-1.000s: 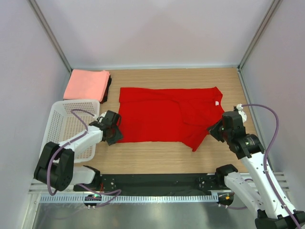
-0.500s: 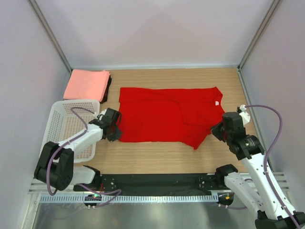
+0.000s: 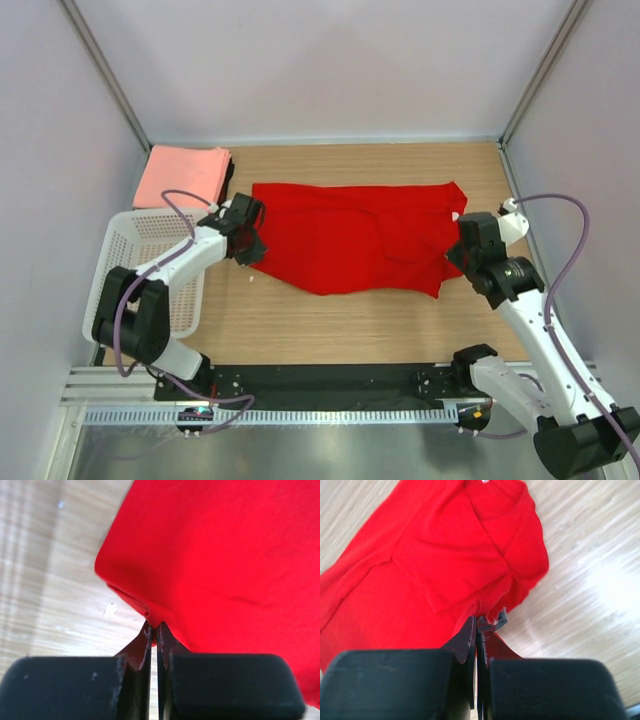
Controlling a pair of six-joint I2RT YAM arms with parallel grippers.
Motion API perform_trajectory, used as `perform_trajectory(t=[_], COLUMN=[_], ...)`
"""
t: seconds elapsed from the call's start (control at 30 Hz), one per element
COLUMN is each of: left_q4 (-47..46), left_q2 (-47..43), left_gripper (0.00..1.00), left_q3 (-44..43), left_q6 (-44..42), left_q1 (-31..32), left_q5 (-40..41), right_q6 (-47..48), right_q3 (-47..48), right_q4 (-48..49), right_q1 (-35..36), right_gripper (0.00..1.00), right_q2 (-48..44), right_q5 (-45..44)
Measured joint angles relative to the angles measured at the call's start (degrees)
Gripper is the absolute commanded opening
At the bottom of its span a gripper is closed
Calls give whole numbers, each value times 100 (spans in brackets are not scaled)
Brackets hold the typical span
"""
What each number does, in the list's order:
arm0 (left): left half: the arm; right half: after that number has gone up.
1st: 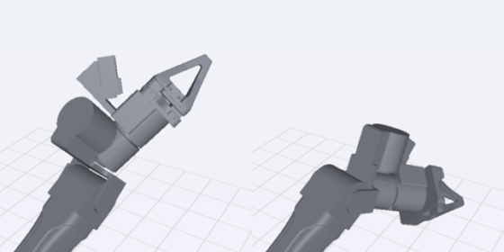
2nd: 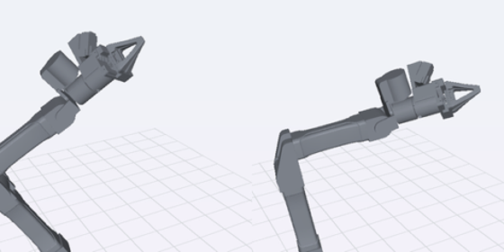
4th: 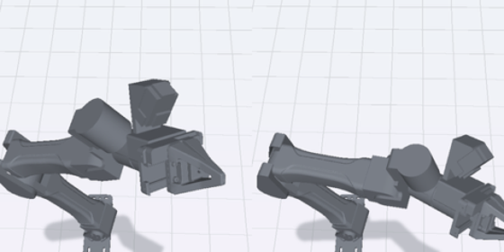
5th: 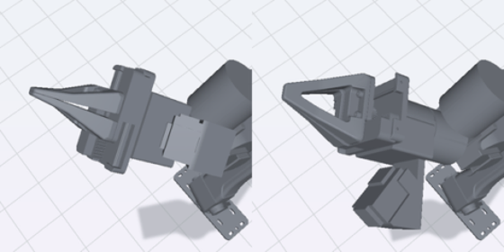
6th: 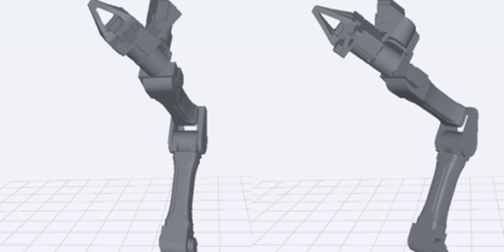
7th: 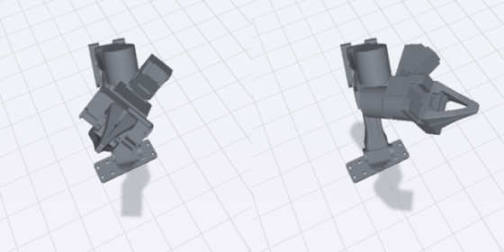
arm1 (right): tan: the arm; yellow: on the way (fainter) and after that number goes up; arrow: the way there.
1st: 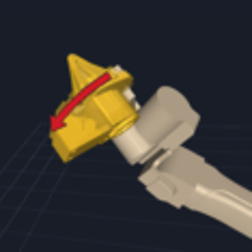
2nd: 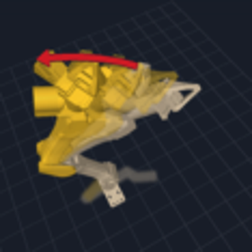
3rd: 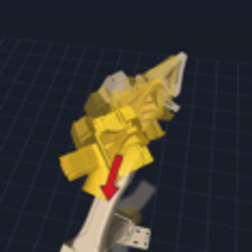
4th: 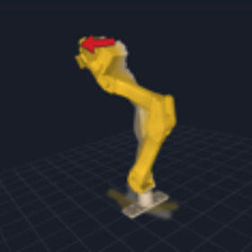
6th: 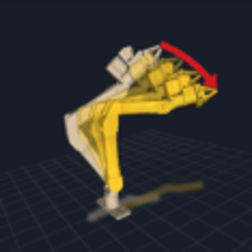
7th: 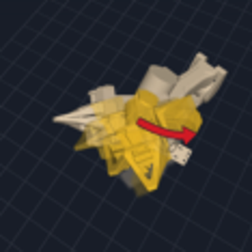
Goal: Fold and stack the t-shirts
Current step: Fold the tshirt
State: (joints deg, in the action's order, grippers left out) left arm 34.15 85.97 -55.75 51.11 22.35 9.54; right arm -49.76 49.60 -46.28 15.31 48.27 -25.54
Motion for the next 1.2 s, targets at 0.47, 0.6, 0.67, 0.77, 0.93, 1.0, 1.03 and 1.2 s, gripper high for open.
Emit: perform_trajectory(t=[0.47,0.6,0.67,0.77,0.93,1.0,1.03,1.2], left_q4=[251,299,328,391,505,549,568,693], left_q2=[1340,1792,2015,2236,2463,2511,2524,2656], left_gripper=[0,0,0,0,0,0,0,0], left_q3=[-1274,-1740,-2009,-2352,-2785,-2861,-2870,-2898], left_q6=[-181,-186,-188,-188,-188,-188,-188,-188], left_q1=[-442,-525,-549,-566,-595,-612,-625,-713], left_q5=[142,133,116,103,120,155,166,205], right_q6=[699,925,1008,1104,1248,1298,1329,1488], right_q3=[791,848,848,907,1309,1471,1539,1801], right_q4=[1023,1456,1591,1700,1829,1904,1926,2017], right_q1=[-933,-1322,-1423,-1480,-1563,-1580,-1582,-1591], right_gripper=[1,1,1,1,1,1,1,1], right_q2=[1740,2332,2588,2870,3215,3318,3359,3644], right_q5=[153,553,763,990,1239,1270,1272,1344])
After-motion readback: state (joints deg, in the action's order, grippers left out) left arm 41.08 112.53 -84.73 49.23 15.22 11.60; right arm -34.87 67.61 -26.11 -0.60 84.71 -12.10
